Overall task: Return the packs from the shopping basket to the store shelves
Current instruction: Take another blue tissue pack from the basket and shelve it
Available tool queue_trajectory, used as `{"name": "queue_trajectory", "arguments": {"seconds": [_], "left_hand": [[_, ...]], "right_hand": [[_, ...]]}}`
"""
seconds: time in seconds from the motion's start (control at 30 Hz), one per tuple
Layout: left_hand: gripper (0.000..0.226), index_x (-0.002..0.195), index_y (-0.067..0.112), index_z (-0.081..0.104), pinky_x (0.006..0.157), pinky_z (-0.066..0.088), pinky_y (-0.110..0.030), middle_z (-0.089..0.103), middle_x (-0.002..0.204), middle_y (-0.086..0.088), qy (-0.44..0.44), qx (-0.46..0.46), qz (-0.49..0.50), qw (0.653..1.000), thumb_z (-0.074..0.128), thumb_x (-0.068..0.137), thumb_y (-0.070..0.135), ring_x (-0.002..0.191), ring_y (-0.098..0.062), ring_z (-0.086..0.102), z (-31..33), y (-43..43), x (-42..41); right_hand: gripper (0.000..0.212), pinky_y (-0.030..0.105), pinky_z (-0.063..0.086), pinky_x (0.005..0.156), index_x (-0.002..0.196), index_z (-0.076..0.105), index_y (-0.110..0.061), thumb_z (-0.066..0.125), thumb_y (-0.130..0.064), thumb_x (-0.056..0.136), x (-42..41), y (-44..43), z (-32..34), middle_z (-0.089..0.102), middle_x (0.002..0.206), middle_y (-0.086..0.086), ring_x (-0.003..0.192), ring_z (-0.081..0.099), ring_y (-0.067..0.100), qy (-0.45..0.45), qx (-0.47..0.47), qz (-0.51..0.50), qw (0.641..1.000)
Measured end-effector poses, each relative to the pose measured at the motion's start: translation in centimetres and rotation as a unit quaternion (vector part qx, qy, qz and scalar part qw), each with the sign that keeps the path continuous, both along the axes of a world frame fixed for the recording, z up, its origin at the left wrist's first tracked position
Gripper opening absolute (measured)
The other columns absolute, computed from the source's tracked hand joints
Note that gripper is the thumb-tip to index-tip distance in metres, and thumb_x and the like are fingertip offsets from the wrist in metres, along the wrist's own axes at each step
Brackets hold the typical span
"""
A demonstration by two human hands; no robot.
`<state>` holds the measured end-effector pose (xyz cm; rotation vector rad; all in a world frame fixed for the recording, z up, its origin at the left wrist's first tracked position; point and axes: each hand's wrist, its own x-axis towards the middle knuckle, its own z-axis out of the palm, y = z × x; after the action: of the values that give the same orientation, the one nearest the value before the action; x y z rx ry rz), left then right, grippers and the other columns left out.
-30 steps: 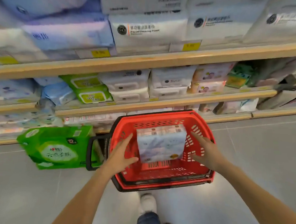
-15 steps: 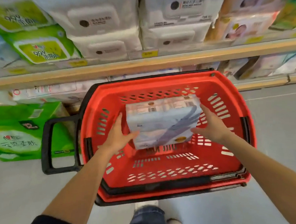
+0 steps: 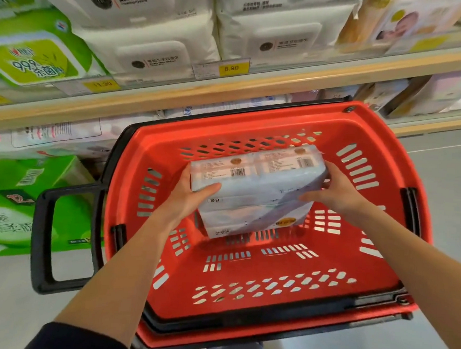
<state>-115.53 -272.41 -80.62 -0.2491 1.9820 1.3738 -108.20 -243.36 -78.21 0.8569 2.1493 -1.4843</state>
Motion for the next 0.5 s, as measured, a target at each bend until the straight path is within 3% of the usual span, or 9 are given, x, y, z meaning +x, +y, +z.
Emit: {"name": "queue_trajectory", "arguments": {"seconds": [0.1, 0.2, 0.27, 0.33, 0.4, 0.5], "left_hand": [[0.085, 0.142, 0.027, 0.025, 0.102, 0.043, -0.038, 0.053, 0.132, 0.007, -0.014, 0.0, 0.016, 1.0, 0.076, 0.073, 0.028, 0.119, -0.013, 0.053, 0.4, 0.0, 0.2], [0.102, 0.147, 0.031, 0.008, 0.093, 0.045, -0.041, 0.04, 0.142, 0.007, -0.055, -0.016, 0.036, 0.998, 0.077, 0.071, 0.034, 0.126, -0.018, 0.045, 1.3, -0.3, 0.6], [0.105, 0.146, 0.036, 0.009, 0.094, 0.046, -0.049, 0.03, 0.15, 0.004, -0.093, -0.018, 0.044, 0.994, 0.075, 0.066, 0.049, 0.129, -0.021, 0.042, 1.9, -0.5, 1.1], [0.09, 0.143, 0.034, 0.023, 0.094, 0.045, -0.054, 0.038, 0.147, 0.003, -0.137, -0.003, 0.061, 0.989, 0.064, 0.069, 0.063, 0.124, -0.019, 0.048, 2.6, -0.4, 1.8], [0.066, 0.131, 0.03, 0.044, 0.093, 0.045, -0.056, 0.057, 0.127, 0.003, -0.183, 0.01, 0.09, 0.979, 0.048, 0.077, 0.068, 0.105, -0.014, 0.058, 3.2, -0.1, 2.4], [0.054, 0.112, 0.028, 0.049, 0.09, 0.044, -0.05, 0.058, 0.098, 0.005, -0.229, -0.004, 0.099, 0.968, 0.031, 0.083, 0.071, 0.092, -0.014, 0.053, 2.9, -0.1, 2.8]], "right_hand": [[0.078, 0.013, 0.046, 0.066, 0.13, 0.037, -0.01, 0.078, -0.003, 0.064, 0.2, -0.4, 0.4, 0.054, 0.113, -0.002, 0.101, 0.054, 0.01, -0.012, 0.001, -0.015, 1.0], [0.066, 0.01, 0.047, 0.059, 0.126, 0.038, -0.01, 0.075, -0.02, 0.072, 0.8, -0.7, 0.7, 0.055, 0.104, -0.006, 0.086, 0.053, 0.001, -0.025, -0.011, -0.055, 0.998], [0.072, 0.021, 0.048, 0.075, 0.129, 0.037, -0.013, 0.068, -0.046, 0.073, 1.3, -0.9, 1.1, 0.053, 0.121, 0.006, 0.095, 0.055, 0.008, -0.051, -0.013, -0.06, 0.997], [0.102, 0.042, 0.047, 0.087, 0.134, 0.035, -0.02, 0.055, -0.08, 0.054, 2.0, -1.0, 1.4, 0.049, 0.131, 0.008, 0.109, 0.053, 0.023, -0.105, -0.024, -0.072, 0.992], [0.117, 0.049, 0.046, 0.086, 0.131, 0.043, -0.027, 0.04, -0.094, 0.035, 2.6, -0.9, 1.6, 0.057, 0.125, 0.006, 0.11, 0.056, 0.028, -0.157, -0.051, -0.099, 0.981], [0.103, 0.049, 0.047, 0.089, 0.103, 0.064, -0.025, 0.025, -0.097, 0.04, 3.2, -0.4, 1.3, 0.071, 0.1, 0.011, 0.094, 0.065, 0.029, -0.203, -0.053, -0.101, 0.973]]}}
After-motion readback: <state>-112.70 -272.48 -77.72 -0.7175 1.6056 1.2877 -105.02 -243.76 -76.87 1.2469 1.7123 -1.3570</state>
